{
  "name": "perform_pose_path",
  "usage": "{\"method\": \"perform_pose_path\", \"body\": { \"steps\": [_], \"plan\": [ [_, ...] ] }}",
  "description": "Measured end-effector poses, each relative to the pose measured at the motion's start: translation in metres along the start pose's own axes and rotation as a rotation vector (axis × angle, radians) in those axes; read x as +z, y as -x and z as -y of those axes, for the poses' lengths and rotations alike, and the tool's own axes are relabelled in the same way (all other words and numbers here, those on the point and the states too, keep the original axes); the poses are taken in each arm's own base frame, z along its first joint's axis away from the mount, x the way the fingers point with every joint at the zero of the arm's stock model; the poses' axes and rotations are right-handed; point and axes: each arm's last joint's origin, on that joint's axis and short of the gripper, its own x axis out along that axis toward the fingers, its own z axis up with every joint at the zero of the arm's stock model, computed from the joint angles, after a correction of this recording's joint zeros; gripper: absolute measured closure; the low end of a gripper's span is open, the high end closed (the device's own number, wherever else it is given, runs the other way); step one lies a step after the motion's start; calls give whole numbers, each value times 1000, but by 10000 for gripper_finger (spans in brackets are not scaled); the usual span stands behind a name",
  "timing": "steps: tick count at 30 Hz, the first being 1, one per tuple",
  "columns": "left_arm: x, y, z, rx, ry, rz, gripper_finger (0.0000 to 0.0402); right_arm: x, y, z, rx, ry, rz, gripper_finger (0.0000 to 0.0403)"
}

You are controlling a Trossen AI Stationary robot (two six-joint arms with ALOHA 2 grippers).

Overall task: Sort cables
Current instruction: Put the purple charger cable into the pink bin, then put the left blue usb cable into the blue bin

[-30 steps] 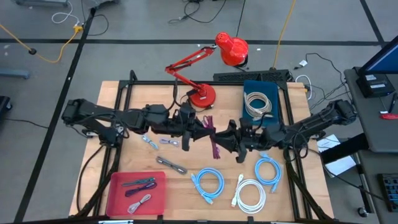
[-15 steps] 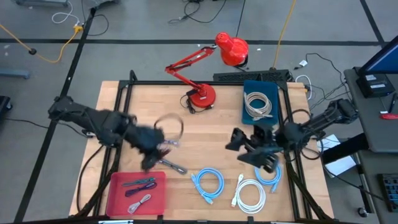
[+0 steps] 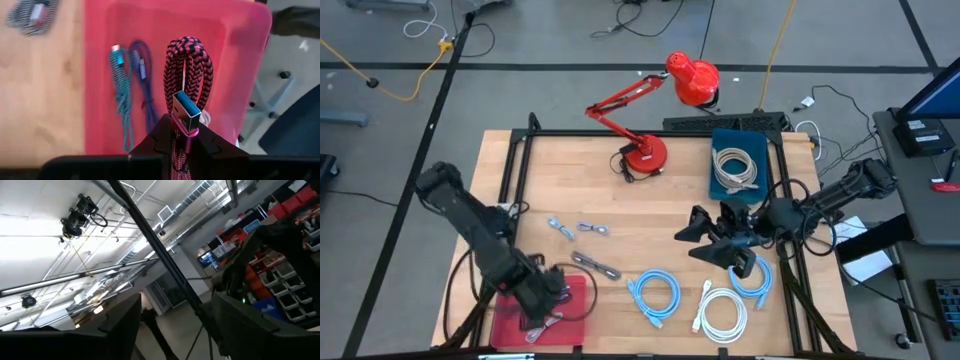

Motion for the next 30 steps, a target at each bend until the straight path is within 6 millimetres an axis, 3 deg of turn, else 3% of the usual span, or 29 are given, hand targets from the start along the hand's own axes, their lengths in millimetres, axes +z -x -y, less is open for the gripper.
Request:
{"method": "perform_pose_path", "body": {
  "steps": [3, 6, 11, 14, 21, 30],
  "plan": [
    [0, -24, 11, 52, -27, -37, 374, 0, 0, 1, -4, -11, -6, 167],
    [-1, -41, 17, 86, -37, -65, 335, -3, 0, 2, -22, -9, -31, 168],
    [-1, -46, 18, 122, 8, -47, 272, -9, 2, 7, -84, -15, -118, 172],
    [-1, -36, 15, 131, 59, 29, 257, -18, 8, 14, -184, -16, -239, 172],
    [-1, 7, 1, 124, 253, 381, 269, -51, 44, 49, -730, 3, -592, 180],
    [-6, 68, -22, 62, 437, 933, 280, -99, 45, 84, -888, -50, -805, 192]
  ]
}}
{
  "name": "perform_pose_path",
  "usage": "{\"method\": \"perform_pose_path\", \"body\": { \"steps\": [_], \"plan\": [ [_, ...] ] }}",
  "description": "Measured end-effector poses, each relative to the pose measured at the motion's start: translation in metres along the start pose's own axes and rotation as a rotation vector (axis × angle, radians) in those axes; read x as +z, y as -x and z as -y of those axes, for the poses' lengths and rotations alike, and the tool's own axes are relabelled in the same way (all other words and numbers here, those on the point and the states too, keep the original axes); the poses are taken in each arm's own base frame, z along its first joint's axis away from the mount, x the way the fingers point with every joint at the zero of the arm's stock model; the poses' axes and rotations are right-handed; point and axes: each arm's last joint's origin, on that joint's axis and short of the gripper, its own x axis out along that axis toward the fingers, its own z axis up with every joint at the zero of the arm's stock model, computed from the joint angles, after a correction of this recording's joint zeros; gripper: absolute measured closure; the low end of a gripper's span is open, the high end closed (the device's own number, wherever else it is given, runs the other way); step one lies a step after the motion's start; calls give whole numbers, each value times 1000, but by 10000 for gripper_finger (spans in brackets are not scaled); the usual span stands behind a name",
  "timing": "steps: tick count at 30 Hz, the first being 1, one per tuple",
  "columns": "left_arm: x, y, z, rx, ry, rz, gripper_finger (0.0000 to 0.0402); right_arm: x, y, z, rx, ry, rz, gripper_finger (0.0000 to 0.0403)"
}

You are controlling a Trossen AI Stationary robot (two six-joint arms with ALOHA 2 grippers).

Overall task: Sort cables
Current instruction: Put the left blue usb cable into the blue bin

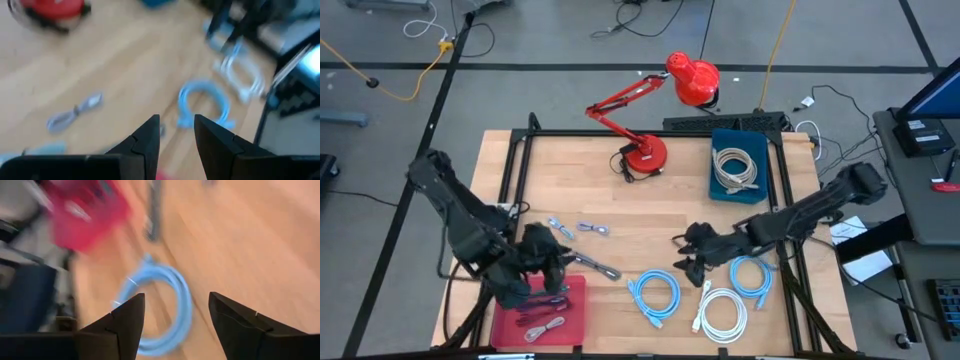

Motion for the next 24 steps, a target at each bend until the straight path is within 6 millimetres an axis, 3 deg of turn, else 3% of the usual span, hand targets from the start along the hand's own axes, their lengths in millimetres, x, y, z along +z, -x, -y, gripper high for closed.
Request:
{"method": "perform_pose_path", "body": {
  "steps": [5, 11, 24],
  "plan": [
    [13, 9, 1, -63, 14, 110, 280, -16, -35, 11, -84, -36, -146, 203],
    [18, 7, 4, -81, 9, 137, 280, -32, -64, 17, -104, -9, -296, 211],
    [22, 6, 8, -110, 7, 149, 280, -30, -106, -4, -55, 71, -372, 211]
  ]
}}
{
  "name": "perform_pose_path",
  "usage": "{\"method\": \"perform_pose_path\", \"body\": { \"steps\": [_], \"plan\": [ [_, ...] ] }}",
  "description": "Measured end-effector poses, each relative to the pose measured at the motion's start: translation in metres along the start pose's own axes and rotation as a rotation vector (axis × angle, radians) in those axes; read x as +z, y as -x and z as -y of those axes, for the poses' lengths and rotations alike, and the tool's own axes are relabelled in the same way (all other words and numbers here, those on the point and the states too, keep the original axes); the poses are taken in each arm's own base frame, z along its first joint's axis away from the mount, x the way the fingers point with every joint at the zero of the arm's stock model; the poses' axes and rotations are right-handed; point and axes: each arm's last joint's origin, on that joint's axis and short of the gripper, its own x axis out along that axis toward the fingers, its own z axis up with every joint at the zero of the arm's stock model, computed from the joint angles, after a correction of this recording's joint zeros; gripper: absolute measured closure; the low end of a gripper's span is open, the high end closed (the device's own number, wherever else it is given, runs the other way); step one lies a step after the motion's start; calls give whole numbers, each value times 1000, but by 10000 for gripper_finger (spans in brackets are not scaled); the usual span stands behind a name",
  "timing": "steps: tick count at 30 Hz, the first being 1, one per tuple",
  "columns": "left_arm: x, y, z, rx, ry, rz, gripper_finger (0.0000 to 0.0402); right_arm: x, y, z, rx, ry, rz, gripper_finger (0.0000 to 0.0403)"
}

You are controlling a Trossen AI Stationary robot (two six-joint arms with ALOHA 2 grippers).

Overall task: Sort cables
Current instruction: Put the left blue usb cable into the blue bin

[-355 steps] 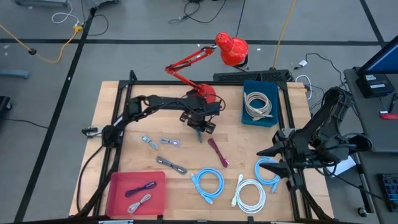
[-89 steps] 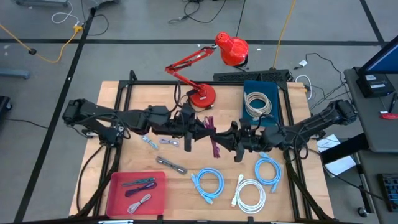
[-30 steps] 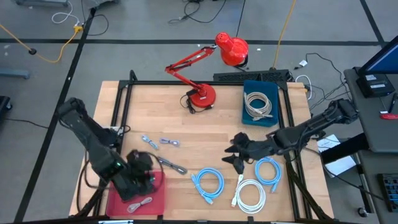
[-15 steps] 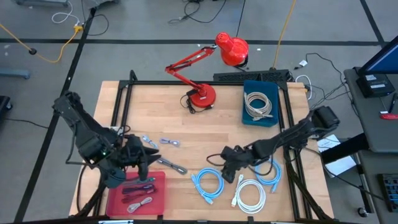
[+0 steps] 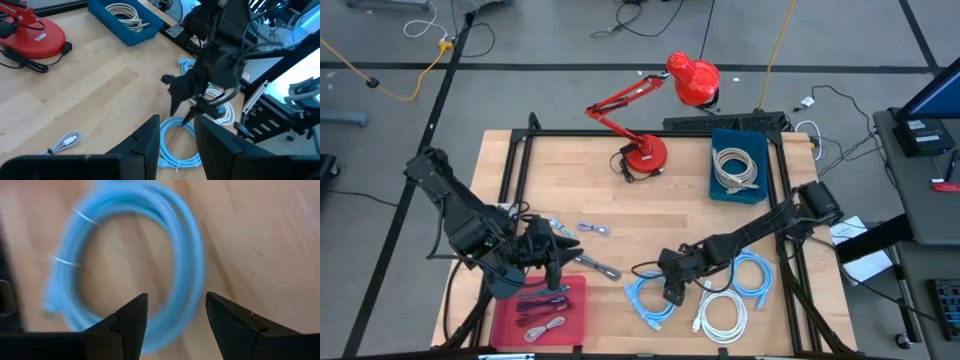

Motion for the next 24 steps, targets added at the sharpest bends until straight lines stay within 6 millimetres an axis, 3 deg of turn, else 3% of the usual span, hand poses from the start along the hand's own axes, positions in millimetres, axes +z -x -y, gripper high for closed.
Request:
{"method": "perform_pose_path", "body": {
  "steps": [11, 14, 19, 24],
  "plan": [
    [2, 1, 7, -55, 30, 16, 280, -18, -36, 15, -149, -52, -100, 219],
    [3, 1, 9, -67, 42, 24, 280, -25, -41, 25, -253, -92, -151, 254],
    [3, 1, 9, -71, 49, 27, 280, -32, -42, 32, -347, -71, -195, 374],
    [4, 1, 9, -63, 52, 46, 280, -26, -30, 32, -400, -96, -144, 374]
  ]
}}
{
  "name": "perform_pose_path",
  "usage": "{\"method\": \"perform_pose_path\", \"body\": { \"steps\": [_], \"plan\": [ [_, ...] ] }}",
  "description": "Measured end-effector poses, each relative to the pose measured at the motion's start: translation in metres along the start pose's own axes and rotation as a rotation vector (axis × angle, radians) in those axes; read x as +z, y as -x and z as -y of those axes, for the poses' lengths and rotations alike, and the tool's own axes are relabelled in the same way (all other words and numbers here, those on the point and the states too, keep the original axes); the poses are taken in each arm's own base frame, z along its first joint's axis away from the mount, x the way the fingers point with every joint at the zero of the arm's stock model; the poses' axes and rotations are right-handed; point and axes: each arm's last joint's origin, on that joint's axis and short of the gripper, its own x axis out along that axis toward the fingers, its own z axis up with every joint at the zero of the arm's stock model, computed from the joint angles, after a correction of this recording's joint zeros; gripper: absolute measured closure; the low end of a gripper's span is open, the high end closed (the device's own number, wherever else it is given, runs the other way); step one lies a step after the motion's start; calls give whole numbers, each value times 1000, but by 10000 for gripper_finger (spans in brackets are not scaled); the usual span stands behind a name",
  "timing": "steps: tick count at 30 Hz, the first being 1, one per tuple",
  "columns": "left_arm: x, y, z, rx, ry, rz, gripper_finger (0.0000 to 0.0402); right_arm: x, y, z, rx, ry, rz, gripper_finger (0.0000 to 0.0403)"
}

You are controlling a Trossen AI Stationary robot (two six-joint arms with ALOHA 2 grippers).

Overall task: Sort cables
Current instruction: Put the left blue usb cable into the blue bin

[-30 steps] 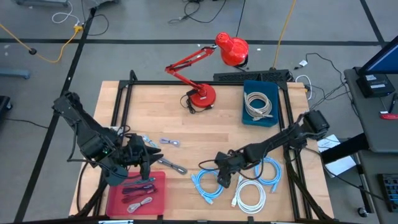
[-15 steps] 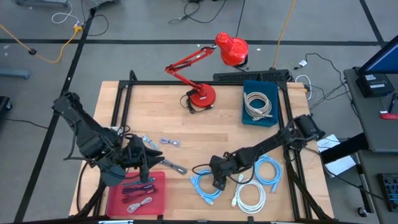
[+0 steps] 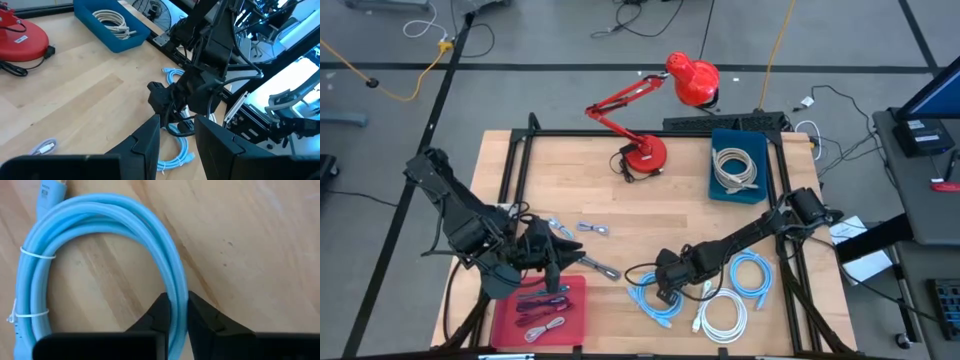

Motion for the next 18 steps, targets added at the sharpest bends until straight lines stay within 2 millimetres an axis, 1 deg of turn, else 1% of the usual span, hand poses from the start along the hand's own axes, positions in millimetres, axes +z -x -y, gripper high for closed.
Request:
{"method": "perform_pose_path", "body": {
  "steps": [2, 3, 4, 5, 6, 8, 9, 11, 13, 16, 18],
  "plan": [
    [0, 0, 0, 4, 1, 11, 280, 6, 15, 6, -14, -26, 46, 374],
    [0, 0, 0, 5, 0, 13, 280, 11, 27, 10, -27, -50, 100, 374],
    [1, 0, 0, 8, 0, 18, 280, 15, 39, 17, -50, -78, 142, 374],
    [1, 0, 0, 10, -1, 22, 280, 17, 49, 27, -110, -89, 162, 374],
    [1, 0, 0, 10, -4, 22, 280, 22, 62, 33, -129, -102, 222, 374],
    [0, 0, 0, 12, -10, 22, 280, 35, 99, 43, -126, -175, 376, 374],
    [0, 0, 0, 12, -12, 23, 280, 38, 117, 52, -149, -202, 427, 374],
    [0, 0, -1, 15, -18, 27, 280, 38, 147, 72, -208, -238, 502, 374],
    [1, 0, -1, 15, -22, 29, 280, 39, 168, 90, -265, -280, 582, 374],
    [1, 0, -1, 15, -23, 29, 280, 41, 198, 123, -335, -397, 671, 374],
    [1, 0, 0, 15, -22, 30, 280, 37, 208, 146, -418, -451, 667, 374]
  ]
}}
